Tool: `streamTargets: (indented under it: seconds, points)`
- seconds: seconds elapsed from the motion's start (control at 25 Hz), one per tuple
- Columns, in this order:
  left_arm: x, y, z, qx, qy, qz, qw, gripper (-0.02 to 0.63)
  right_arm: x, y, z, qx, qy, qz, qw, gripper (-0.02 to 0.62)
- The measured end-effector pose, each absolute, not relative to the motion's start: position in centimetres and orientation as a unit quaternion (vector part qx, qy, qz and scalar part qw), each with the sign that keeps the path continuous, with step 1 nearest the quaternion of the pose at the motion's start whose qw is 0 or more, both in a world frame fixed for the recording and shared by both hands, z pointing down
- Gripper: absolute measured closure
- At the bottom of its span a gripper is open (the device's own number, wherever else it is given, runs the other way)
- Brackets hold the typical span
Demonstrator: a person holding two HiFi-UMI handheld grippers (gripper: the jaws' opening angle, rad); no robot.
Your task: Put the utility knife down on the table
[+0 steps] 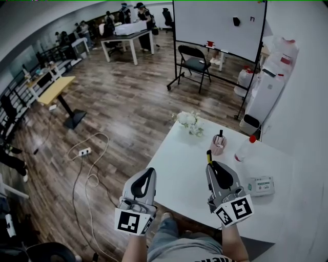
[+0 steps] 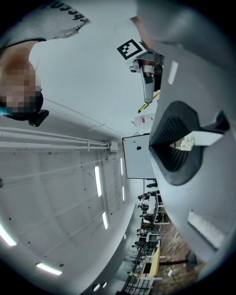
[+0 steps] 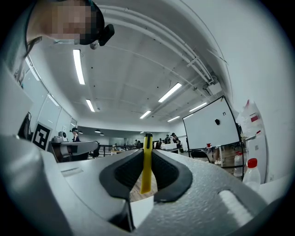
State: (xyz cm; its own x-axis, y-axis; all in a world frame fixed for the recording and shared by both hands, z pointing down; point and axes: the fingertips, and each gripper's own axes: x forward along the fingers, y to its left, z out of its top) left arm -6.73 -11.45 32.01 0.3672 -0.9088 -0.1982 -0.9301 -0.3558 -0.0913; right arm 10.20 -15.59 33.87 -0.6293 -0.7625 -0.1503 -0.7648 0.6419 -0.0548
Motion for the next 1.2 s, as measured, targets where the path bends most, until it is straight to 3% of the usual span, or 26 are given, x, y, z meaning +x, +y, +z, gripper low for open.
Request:
streamTargets:
  seconds: [1.2]
  points:
    - [-11.3, -21.5, 33.0, -0.867, 0.489, 0.062, 0.081, 0.591, 5.5, -24.0, 37.3, -0.493, 0.869, -0.032, 0.035, 0.541]
